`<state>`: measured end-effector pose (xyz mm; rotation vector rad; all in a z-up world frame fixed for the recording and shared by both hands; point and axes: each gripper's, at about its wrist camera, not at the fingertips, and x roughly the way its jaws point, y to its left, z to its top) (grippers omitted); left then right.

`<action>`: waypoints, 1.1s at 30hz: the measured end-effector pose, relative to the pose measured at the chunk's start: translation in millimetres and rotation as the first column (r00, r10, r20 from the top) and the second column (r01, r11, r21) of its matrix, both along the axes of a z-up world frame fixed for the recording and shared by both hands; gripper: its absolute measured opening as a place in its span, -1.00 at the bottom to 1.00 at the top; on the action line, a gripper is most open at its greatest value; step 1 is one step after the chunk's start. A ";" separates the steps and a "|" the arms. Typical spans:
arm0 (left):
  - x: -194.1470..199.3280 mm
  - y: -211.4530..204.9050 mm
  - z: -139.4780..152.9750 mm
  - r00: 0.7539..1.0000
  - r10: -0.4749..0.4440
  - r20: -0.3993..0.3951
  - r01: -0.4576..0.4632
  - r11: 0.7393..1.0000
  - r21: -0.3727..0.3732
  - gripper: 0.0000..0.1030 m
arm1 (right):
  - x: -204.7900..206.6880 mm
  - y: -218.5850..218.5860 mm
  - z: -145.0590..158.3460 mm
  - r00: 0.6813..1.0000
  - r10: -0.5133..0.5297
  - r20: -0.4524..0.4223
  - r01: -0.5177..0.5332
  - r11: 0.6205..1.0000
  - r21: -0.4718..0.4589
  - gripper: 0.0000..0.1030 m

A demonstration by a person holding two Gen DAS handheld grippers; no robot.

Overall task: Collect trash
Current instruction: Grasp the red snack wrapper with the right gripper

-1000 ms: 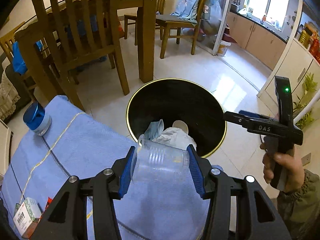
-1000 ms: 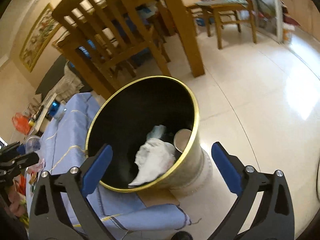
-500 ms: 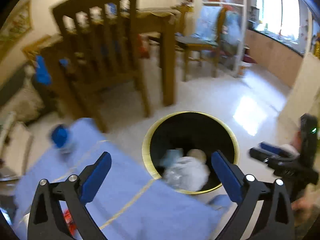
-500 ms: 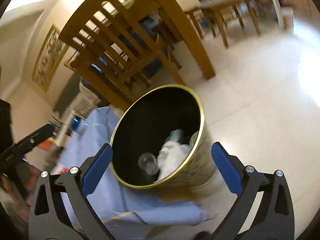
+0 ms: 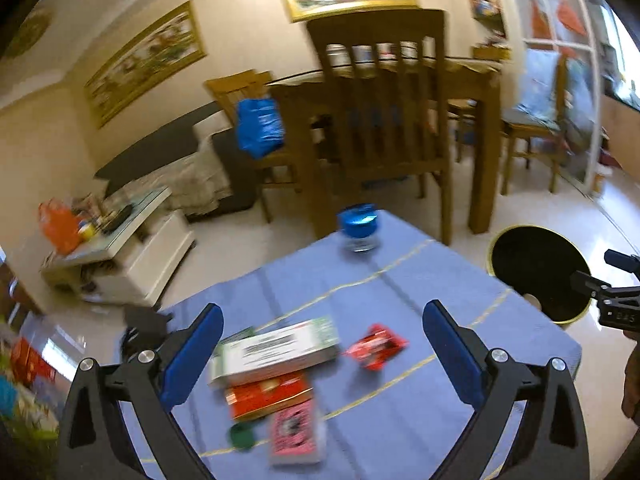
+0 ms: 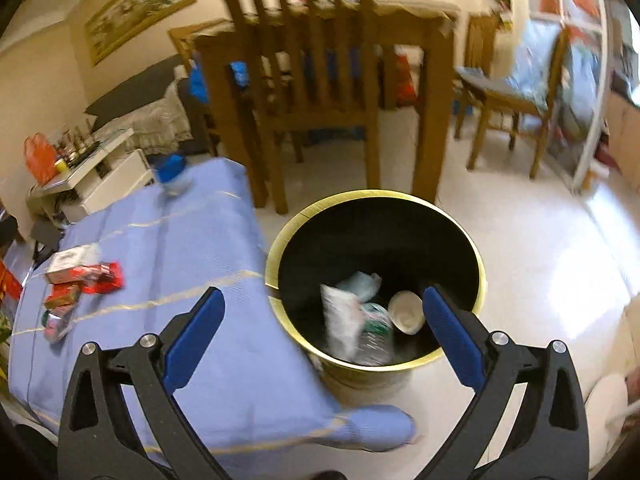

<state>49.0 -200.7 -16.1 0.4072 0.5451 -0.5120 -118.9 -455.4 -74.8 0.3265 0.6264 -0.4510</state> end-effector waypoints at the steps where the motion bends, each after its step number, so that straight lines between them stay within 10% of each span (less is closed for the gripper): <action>1: 2.2 8.9 1.8 1.000 0.015 0.001 -0.015 1.000 -0.007 0.87 | 5.3 6.4 5.6 1.000 0.021 0.019 -0.022 1.000 0.018 0.90; 7: 14.4 64.2 11.5 0.994 0.108 0.010 -0.107 0.993 -0.042 0.87 | 49.8 84.1 27.3 0.961 0.264 0.075 -0.268 0.963 0.040 0.90; 13: 26.0 105.4 13.0 0.984 0.180 -0.005 -0.180 0.982 -0.055 0.87 | 97.8 138.9 8.8 0.890 0.446 -0.096 -0.448 0.894 0.008 0.89; 20: 45.0 146.8 4.4 0.965 0.249 -0.076 -0.255 0.964 -0.081 0.87 | 147.9 148.3 -30.0 0.872 0.438 -0.219 -0.444 0.896 0.022 0.85; 28: 62.3 156.8 -21.3 0.945 0.289 -0.151 -0.298 0.954 -0.041 0.87 | 195.8 158.9 -46.5 0.854 0.450 -0.261 -0.462 0.887 0.014 0.32; 30: 66.4 159.8 -25.6 0.942 0.294 -0.165 -0.303 0.952 -0.036 0.87 | 197.9 153.9 -54.8 0.846 0.466 -0.258 -0.464 0.883 0.073 -0.28; 33: 76.6 162.2 -33.6 0.934 0.300 -0.193 -0.310 0.950 -0.024 0.87 | 184.3 141.6 -54.5 0.856 0.468 -0.219 -0.454 0.884 0.113 -0.49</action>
